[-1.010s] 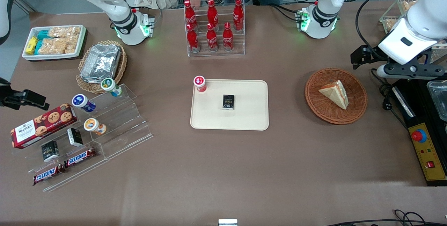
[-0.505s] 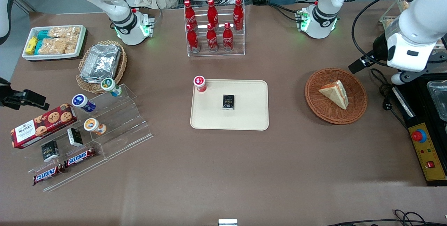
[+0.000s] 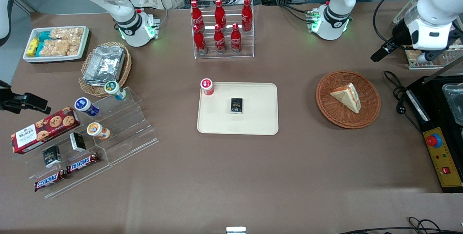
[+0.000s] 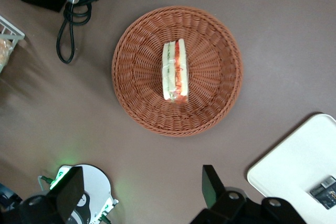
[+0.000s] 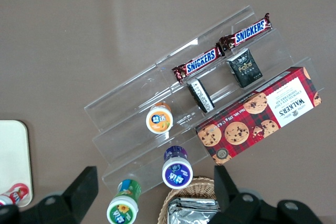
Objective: Place sandwich from basket to tray
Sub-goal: 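Move the left gripper over the wicker basket above the sandwich, then lower the left gripper and grasp the wrapped sandwich in the basket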
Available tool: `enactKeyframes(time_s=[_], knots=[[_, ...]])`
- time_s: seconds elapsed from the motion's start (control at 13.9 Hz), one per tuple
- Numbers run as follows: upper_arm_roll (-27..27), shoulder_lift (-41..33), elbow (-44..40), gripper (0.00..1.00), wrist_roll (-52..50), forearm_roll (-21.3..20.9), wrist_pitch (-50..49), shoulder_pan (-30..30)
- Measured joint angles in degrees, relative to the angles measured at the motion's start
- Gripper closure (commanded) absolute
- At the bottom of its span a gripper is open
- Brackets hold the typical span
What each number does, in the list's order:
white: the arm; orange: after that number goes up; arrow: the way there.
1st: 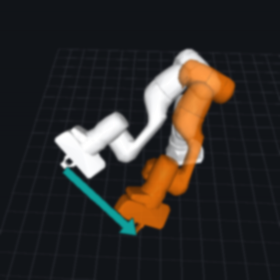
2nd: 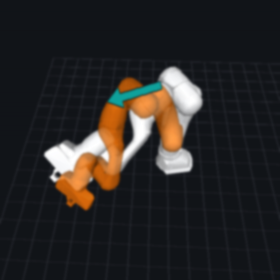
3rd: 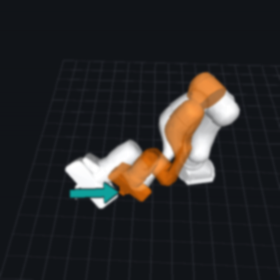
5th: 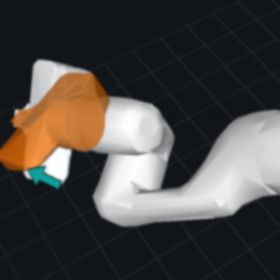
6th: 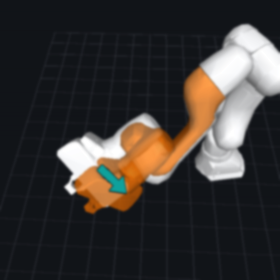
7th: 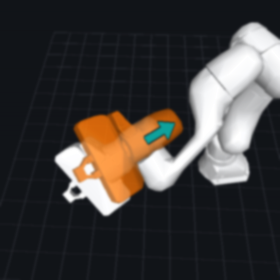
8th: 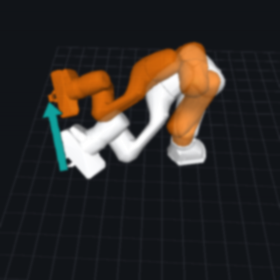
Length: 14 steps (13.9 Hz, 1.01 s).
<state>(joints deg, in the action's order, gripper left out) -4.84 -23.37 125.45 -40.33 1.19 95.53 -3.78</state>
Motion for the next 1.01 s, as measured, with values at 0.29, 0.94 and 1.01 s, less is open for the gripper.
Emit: enactKeyframes(time_s=[0.29, 0.94, 1.01], knots=[[-0.08, -0.63, 2.42, 0.0, -0.2, 0.25, 2.0, -0.3], [-0.22, 2.74, 19.12, 0.0, -1.81, 1.27, 23.76, -0.3], [-0.35, 4.23, 20.62, 0.0, -2.4, 1.27, 26.94, -0.29]])
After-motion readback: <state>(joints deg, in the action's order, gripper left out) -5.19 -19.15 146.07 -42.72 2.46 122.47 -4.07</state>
